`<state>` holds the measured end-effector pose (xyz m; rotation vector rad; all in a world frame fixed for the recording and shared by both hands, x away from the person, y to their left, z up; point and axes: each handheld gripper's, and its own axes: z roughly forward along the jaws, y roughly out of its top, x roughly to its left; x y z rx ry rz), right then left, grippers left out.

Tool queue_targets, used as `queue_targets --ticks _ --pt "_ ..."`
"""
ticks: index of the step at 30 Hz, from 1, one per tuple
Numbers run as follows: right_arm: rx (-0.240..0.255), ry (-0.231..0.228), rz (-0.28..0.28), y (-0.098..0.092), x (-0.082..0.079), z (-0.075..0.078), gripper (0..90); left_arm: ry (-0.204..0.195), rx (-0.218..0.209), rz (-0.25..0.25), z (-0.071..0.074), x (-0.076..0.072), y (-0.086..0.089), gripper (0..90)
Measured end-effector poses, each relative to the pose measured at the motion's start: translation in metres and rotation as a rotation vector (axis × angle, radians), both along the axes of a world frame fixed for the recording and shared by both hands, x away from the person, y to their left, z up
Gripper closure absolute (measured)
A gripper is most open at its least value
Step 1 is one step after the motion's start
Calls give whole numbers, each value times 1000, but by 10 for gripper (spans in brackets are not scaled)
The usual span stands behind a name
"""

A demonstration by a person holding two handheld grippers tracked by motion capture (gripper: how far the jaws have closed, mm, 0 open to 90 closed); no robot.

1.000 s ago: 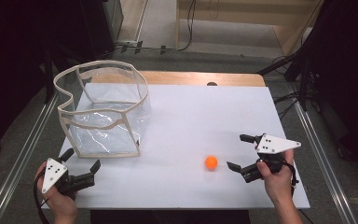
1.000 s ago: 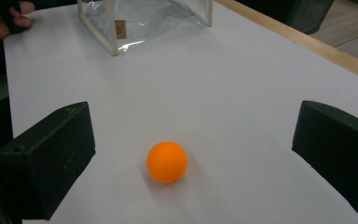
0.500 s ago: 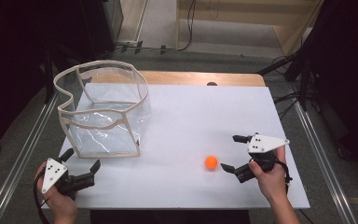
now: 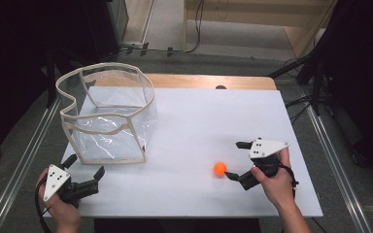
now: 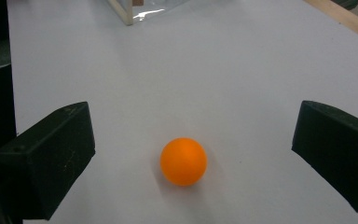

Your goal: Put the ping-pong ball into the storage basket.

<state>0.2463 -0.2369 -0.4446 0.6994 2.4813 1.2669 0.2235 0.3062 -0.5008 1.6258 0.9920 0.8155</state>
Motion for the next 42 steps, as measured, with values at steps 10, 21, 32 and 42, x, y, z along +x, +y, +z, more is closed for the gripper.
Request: queue_targets --ticks 10,21,32,42 --pt "-33 46 19 6 6 -3 0 -1 1 0 0 0 0 0" --pt "-76 81 35 14 11 -8 0 -1 1 0 0 0 0 0" --pt "-131 107 64 23 15 -12 0 0 1 0 0 0 0 0" --pt "-208 145 91 33 17 -18 0 -1 1 0 0 0 0 0"
